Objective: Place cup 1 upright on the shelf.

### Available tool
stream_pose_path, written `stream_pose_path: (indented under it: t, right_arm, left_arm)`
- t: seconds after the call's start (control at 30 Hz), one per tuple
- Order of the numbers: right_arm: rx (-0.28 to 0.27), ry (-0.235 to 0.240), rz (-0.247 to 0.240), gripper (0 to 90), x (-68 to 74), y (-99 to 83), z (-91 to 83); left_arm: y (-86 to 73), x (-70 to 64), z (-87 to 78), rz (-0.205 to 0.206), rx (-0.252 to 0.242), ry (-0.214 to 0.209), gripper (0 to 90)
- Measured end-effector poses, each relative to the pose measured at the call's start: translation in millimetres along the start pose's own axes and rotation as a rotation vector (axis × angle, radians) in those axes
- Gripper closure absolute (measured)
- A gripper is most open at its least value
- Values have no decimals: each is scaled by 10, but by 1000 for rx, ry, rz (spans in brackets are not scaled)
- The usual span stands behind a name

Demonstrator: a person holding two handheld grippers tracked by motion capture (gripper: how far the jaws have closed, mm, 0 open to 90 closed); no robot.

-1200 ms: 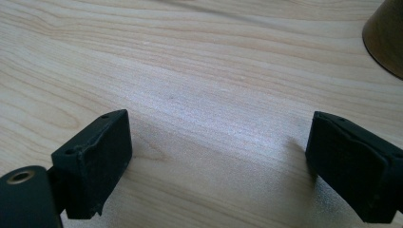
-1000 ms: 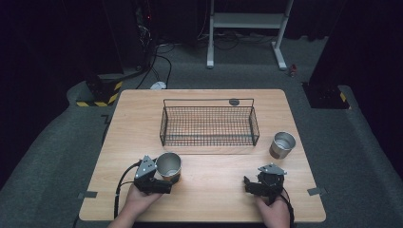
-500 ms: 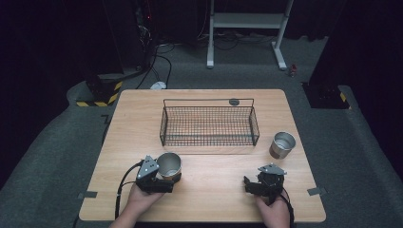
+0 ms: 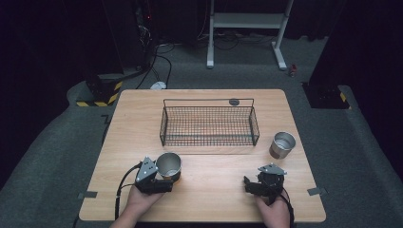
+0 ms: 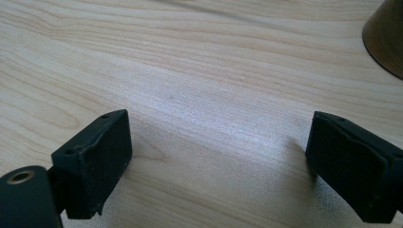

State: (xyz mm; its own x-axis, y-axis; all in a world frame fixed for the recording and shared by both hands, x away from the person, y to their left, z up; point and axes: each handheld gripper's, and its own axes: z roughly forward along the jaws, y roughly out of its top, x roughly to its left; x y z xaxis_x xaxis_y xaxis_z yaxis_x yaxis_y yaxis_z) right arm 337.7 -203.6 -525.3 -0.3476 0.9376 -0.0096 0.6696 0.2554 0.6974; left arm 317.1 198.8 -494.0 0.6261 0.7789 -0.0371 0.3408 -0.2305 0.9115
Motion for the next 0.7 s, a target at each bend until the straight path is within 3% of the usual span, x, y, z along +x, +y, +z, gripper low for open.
stream_pose_path:
  t: [0.7]
  right_arm:
    - [0,0,0,82,0,0,0]
  left_arm:
    - [17,51,-68,-25,-25,10,148]
